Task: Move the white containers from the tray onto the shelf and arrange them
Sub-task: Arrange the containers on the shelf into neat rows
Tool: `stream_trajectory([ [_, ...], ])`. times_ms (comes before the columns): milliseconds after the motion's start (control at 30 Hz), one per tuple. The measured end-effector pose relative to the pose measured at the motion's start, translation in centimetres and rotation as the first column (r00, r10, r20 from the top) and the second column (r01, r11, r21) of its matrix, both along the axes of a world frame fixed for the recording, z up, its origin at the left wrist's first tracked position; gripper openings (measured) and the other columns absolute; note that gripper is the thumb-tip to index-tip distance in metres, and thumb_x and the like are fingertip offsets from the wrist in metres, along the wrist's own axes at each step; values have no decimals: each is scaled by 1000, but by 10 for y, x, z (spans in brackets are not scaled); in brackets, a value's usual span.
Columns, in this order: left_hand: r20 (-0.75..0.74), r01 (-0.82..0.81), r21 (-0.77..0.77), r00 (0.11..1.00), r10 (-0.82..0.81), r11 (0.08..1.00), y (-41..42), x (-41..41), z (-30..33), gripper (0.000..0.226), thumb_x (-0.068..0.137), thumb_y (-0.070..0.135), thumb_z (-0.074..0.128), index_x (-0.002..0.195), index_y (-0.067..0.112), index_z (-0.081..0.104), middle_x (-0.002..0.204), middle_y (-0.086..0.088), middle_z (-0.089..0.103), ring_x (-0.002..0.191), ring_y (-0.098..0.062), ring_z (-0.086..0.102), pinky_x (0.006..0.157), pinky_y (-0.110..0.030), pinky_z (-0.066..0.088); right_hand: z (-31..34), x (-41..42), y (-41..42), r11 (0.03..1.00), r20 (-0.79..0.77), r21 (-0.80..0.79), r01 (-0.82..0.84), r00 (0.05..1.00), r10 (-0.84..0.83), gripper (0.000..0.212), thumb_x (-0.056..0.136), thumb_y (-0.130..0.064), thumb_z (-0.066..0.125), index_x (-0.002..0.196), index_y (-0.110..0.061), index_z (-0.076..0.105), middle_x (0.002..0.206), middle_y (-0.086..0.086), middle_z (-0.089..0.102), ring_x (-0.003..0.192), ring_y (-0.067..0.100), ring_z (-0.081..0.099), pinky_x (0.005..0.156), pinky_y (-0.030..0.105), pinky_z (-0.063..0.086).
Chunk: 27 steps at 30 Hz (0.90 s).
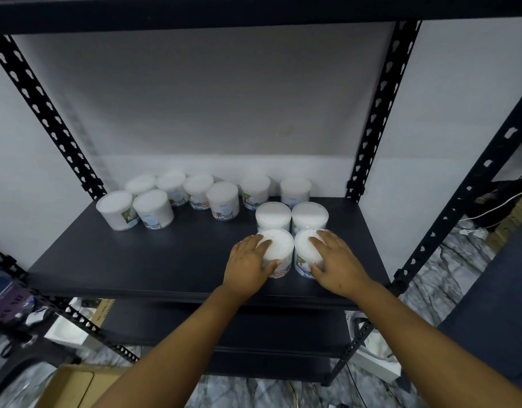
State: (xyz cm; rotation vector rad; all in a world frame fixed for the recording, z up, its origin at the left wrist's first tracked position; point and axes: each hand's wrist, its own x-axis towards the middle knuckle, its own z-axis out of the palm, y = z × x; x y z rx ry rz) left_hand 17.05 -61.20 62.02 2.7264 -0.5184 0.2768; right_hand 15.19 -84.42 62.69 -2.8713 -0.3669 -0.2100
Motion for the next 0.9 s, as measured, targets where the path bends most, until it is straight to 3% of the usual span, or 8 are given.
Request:
stream_trajectory([
  [167,-41,36,-11,998,-36,999,2,2,-1,57,94,47,49,143,18,41,153,-3,32,144,-21,21,117,-36,16,0,3,0,1000,-14,-8,18,1000,-18,63,88,-43,55,142,-14,39,151,9,32,140,26,26,115,35,17],
  [467,-29,36,-9,999,-36,999,2,0,-2,57,95,45,49,144,18,39,154,-3,30,145,-20,20,117,-35,17,-2,2,-2,999,-20,-29,41,999,-42,66,89,-47,54,143,-14,36,152,8,31,140,25,25,116,35,17],
  [633,18,-11,-9,1000,11,1000,-2,-1,0,59,91,49,55,139,16,46,148,-6,38,138,-22,30,115,-35,22,-1,0,0,1000,-2,-7,21,1000,-21,63,89,-44,54,141,-13,38,152,10,29,141,27,22,116,35,14],
  [900,-12,25,-21,1000,-25,999,1,-1,0,58,93,48,52,142,16,43,152,-6,34,142,-22,25,116,-36,20,1,0,0,999,-3,-22,24,1000,-24,62,89,-43,54,142,-13,38,151,10,31,140,26,25,116,36,17],
])
